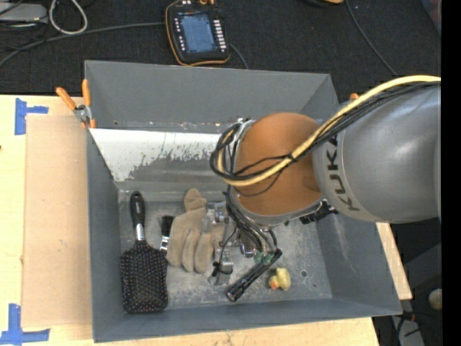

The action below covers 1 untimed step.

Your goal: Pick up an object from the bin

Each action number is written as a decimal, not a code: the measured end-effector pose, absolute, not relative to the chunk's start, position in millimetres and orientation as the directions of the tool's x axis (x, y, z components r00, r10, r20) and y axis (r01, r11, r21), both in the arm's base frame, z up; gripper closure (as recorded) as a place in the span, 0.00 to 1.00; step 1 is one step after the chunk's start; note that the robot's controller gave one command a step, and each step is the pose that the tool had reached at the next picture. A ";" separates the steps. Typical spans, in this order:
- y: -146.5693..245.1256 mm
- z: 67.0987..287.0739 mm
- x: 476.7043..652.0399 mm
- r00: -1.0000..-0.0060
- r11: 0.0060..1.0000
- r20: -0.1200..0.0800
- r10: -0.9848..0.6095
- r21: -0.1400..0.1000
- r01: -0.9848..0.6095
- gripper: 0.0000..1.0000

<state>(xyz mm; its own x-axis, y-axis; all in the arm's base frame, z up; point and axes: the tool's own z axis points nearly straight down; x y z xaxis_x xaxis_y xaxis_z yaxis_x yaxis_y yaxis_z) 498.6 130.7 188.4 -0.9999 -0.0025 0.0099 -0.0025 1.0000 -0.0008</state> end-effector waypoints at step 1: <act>129.7 192.0 500.6 -1.000 1.000 0.003 0.002 0.000 0.002 0.00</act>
Offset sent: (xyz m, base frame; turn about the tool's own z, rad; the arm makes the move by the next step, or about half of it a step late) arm 0.0752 -0.0533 -0.1184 -0.3319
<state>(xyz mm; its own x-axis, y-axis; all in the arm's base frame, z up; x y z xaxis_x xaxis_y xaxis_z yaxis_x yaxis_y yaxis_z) 500.6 129.7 192.0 -1.0000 0.0022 0.0025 0.0022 1.0000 0.0003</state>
